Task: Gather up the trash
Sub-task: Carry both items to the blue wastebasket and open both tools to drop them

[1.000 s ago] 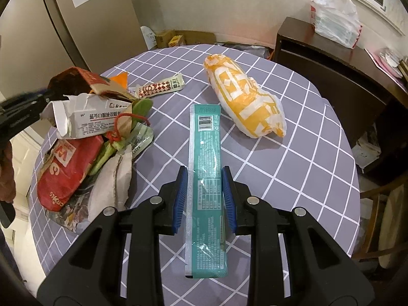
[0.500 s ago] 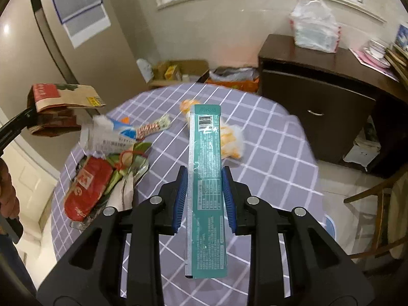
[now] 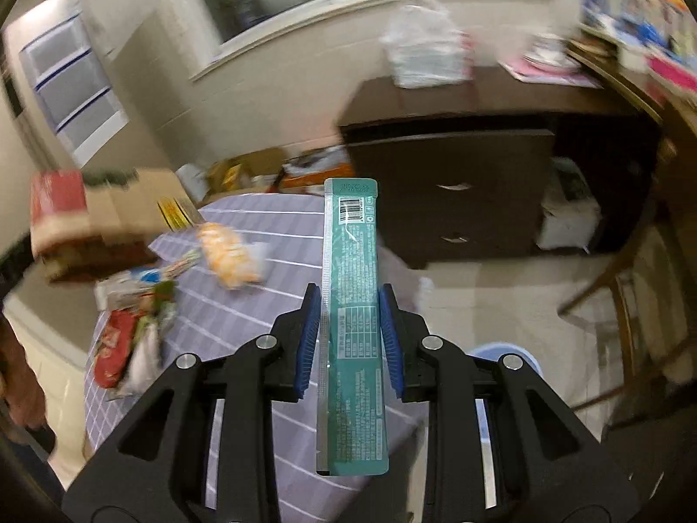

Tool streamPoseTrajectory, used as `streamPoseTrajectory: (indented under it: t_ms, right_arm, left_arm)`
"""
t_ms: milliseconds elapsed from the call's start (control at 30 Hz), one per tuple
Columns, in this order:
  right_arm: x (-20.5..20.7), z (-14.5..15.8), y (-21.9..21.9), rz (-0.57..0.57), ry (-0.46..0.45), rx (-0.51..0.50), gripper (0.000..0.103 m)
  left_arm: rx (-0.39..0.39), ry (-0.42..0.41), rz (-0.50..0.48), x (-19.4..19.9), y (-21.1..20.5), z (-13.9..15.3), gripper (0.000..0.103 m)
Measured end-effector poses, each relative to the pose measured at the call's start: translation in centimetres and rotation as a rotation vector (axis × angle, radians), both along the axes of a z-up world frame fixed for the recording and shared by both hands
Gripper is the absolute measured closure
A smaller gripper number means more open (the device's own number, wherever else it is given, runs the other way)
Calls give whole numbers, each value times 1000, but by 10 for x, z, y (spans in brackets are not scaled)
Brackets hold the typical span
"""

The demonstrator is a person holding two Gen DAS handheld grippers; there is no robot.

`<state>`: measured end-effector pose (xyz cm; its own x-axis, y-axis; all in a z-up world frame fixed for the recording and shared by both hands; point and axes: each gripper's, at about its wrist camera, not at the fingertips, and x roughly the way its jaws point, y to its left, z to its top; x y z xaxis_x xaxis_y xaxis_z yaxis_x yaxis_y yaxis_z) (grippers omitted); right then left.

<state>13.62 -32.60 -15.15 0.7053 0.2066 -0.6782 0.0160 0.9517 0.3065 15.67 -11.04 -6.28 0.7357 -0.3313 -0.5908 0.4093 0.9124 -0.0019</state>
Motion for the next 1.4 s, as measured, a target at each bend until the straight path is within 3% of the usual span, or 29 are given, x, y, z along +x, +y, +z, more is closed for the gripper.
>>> streamPoseTrajectory:
  t_ms: [133, 333, 467, 767, 833, 867, 900, 967, 1033, 1100, 1200, 1400]
  right_arm:
    - [-16, -25, -66, -127, 48, 44, 76]
    - [-32, -78, -143, -281, 144, 123, 76]
    - [-28, -129, -173, -333, 227, 188, 76]
    - [-4, -233, -206, -395, 374, 329, 75]
    - [-2, -250, -214, -418, 389, 359, 73]
    - [-1, -258, -218, -425, 395, 386, 72]
    - [1, -262, -220, -428, 404, 401, 57]
    - [-1, -269, -225, -457, 411, 419, 36]
    - [-3, -269, -226, -470, 405, 432, 33]
    - [-5, -267, -227, -487, 407, 426, 16]
    - [-11, -260, -229, -513, 396, 417, 6]
    - [-23, -212, -223, -547, 324, 339, 6]
  left_arm:
    - [-2, 117, -120, 14, -77, -42, 99]
    - [32, 295, -224, 26, -172, -112, 99]
    - [140, 393, -218, 34, -217, -166, 98]
    - [298, 569, -177, 59, -272, -248, 97]
    - [280, 629, -178, 69, -276, -260, 90]
    - [287, 646, -178, 74, -281, -266, 65]
    - [303, 653, -173, 78, -283, -268, 37]
    - [323, 606, -157, 78, -285, -265, 20]
    - [330, 587, -162, 79, -287, -263, 20]
    - [326, 598, -158, 79, -285, -259, 19]
    - [299, 571, -150, 80, -280, -247, 17]
    - [231, 446, -156, 62, -264, -197, 13]
